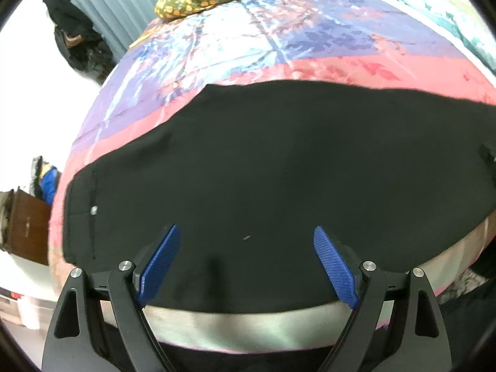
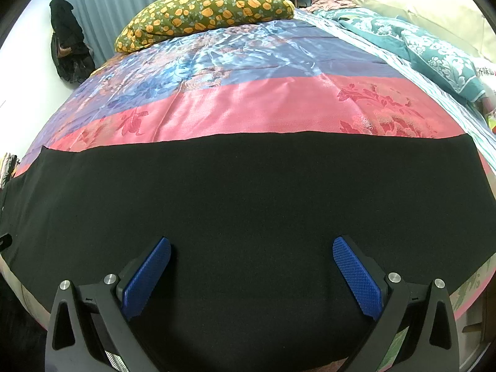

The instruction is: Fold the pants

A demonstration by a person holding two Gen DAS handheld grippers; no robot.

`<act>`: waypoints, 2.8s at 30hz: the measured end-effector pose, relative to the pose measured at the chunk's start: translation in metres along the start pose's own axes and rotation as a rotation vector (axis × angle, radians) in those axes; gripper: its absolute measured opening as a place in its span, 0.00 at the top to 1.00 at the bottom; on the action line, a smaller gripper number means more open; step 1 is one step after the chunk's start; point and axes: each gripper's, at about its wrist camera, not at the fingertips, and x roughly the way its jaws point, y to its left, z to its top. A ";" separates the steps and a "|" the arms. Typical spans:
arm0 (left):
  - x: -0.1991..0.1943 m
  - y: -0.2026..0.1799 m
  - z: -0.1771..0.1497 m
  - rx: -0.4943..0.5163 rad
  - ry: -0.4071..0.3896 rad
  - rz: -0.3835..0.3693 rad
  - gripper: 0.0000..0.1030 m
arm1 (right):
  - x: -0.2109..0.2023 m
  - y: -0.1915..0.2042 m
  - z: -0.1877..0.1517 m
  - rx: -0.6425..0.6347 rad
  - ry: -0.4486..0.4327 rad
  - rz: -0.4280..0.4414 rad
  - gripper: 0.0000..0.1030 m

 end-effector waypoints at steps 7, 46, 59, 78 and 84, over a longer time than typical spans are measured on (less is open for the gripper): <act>0.029 -0.030 0.004 0.030 0.004 -0.017 0.07 | -0.010 -0.029 0.022 0.103 0.043 0.102 0.00; 0.036 -0.011 -0.009 -0.144 0.000 -0.097 0.00 | -0.019 -0.281 0.034 0.381 0.199 0.328 0.89; 0.002 0.007 -0.021 -0.142 -0.037 -0.149 0.02 | -0.072 -0.198 0.012 0.716 -0.004 0.921 0.90; 0.010 0.105 -0.064 -0.392 -0.050 -0.232 0.02 | 0.032 0.123 -0.005 0.674 0.257 1.100 0.90; 0.013 0.108 -0.068 -0.404 -0.042 -0.233 0.02 | 0.050 0.183 0.011 0.540 0.296 1.031 0.89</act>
